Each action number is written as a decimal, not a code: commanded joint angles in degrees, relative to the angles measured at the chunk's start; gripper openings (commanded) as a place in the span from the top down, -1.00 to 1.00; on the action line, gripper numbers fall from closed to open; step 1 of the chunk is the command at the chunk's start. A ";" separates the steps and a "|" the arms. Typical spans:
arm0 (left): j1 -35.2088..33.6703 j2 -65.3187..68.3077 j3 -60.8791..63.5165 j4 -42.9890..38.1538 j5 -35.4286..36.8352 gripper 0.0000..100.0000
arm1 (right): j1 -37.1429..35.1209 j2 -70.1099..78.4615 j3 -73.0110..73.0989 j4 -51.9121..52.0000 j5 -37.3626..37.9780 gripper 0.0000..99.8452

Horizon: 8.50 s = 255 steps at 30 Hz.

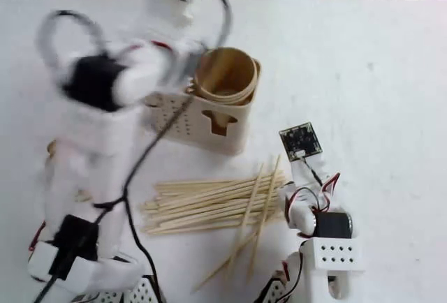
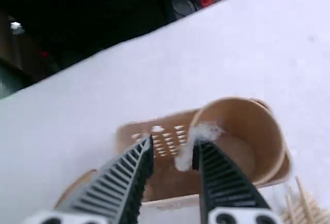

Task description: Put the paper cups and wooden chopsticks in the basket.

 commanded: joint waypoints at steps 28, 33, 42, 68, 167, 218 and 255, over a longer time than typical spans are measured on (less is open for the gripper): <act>-36.70 0.66 41.49 -5.98 -53.98 0.43 | -0.31 -0.40 -0.26 0.31 0.44 0.96; -38.02 9.36 36.22 -6.42 -52.31 0.43 | -0.22 -0.40 -0.26 0.31 0.44 0.96; -39.43 24.48 20.04 3.34 -52.48 0.44 | -0.22 -0.48 -0.26 0.31 0.44 0.96; -46.11 7.25 18.37 11.16 -50.81 0.96 | -0.13 -0.48 -0.26 0.31 0.44 0.96; -29.67 25.36 13.89 -31.56 -6.86 0.42 | -0.31 -0.84 0.26 0.04 0.44 0.97; 7.87 -6.73 -13.54 -6.33 -5.10 0.96 | -0.22 -0.84 0.26 -0.04 0.44 0.96; 18.77 11.74 -2.02 -10.11 -2.37 0.94 | -0.22 -0.92 0.26 0.13 0.44 0.96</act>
